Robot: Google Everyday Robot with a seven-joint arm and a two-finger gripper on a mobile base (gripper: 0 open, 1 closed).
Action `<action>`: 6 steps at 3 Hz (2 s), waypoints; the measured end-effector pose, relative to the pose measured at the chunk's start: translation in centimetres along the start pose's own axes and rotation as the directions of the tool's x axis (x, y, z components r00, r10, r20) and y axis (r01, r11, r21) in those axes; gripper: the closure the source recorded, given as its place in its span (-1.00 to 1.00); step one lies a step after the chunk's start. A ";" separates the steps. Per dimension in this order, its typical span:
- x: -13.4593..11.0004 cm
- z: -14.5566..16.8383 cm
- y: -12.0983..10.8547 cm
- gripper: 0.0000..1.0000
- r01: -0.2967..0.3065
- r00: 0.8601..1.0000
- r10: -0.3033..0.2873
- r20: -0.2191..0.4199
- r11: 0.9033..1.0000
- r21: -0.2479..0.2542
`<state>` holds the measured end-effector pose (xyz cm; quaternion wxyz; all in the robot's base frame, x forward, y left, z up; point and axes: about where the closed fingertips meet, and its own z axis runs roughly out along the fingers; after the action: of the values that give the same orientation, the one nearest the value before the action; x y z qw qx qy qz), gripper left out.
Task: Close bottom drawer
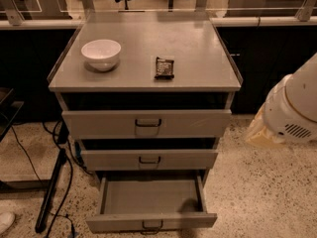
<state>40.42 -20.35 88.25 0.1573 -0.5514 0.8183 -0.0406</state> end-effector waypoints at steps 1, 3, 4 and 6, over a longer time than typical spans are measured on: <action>1.0 3.4 2.5 1.00 -0.013 1.000 0.013 -0.013 0.999 -0.047; 3.2 17.4 11.4 1.00 -0.099 0.995 0.090 -0.053 0.973 -0.206; 3.2 17.4 11.4 1.00 -0.099 0.995 0.090 -0.053 0.973 -0.206; 5.5 26.6 12.1 1.00 -0.203 0.976 0.182 -0.120 0.958 -0.203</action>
Offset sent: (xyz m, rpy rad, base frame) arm -0.0687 0.0444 -0.2547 0.0665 0.2801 -0.0688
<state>35.76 -17.79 59.02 0.0591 -0.4800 0.8746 0.0358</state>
